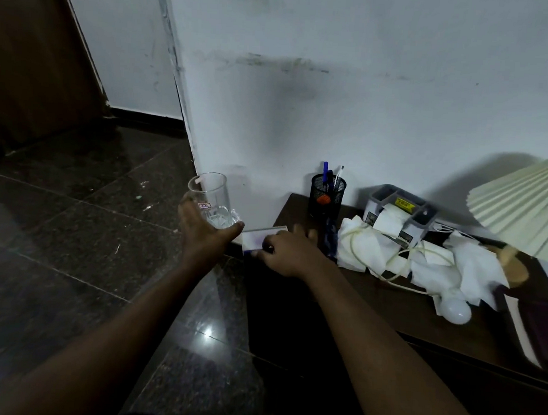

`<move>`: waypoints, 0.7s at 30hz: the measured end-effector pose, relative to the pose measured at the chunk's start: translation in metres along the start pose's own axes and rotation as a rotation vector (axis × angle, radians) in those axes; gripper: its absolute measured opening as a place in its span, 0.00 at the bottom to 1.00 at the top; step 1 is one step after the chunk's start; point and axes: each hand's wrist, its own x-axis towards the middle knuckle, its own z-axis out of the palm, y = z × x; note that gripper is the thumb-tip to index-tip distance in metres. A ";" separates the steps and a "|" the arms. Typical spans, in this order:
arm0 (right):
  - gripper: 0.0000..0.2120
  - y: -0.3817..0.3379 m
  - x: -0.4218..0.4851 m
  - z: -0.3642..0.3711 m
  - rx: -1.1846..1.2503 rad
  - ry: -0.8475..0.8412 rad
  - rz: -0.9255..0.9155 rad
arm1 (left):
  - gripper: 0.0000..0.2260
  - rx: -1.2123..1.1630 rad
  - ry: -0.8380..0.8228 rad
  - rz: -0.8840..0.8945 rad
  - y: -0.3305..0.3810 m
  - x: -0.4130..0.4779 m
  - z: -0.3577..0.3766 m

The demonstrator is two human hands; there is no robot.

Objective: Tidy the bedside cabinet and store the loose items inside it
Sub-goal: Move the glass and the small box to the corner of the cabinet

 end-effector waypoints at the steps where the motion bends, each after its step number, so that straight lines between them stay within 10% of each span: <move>1: 0.21 0.002 -0.001 0.000 -0.002 -0.004 0.006 | 0.48 0.004 -0.017 -0.014 0.000 0.002 0.001; 21: 0.15 0.036 -0.068 0.003 -0.118 0.098 0.073 | 0.48 0.001 -0.481 -0.070 0.039 0.006 0.141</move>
